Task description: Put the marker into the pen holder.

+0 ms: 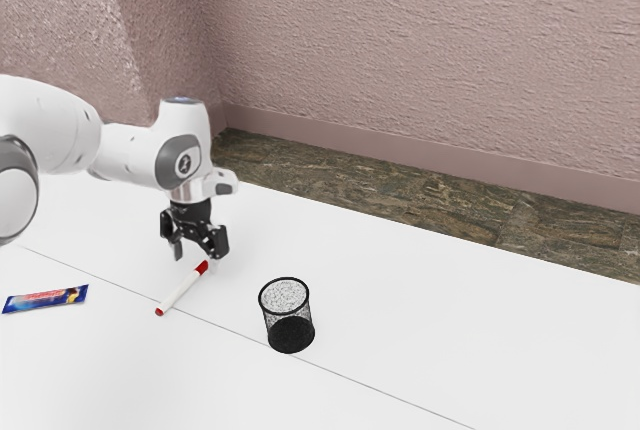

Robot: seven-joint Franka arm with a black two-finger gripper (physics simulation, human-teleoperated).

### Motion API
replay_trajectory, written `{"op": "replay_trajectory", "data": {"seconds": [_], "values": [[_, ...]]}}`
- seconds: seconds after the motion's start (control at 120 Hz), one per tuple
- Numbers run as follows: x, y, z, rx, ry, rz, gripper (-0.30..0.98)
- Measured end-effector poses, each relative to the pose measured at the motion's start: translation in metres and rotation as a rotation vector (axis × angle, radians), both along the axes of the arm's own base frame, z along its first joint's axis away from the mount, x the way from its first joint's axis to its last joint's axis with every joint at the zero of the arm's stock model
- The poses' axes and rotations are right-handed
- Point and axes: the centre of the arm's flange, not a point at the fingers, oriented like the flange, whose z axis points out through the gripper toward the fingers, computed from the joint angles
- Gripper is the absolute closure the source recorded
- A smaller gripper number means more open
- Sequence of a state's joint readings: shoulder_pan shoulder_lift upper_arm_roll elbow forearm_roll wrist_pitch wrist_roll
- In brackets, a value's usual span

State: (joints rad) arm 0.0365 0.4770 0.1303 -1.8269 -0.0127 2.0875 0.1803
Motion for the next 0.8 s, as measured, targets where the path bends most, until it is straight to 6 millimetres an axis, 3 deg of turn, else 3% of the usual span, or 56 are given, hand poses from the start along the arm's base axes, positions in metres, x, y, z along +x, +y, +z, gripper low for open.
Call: {"op": "replay_trajectory", "data": {"seconds": [0.2,0.433,0.8], "values": [[0.004,0.0,-0.009,0.033,-0.076,-0.067,0.02],[0.002,-0.001,-0.01,0.031,-0.115,-0.092,0.3],[-0.006,-0.002,-0.006,0.019,-0.131,-0.1,0.57]]}}
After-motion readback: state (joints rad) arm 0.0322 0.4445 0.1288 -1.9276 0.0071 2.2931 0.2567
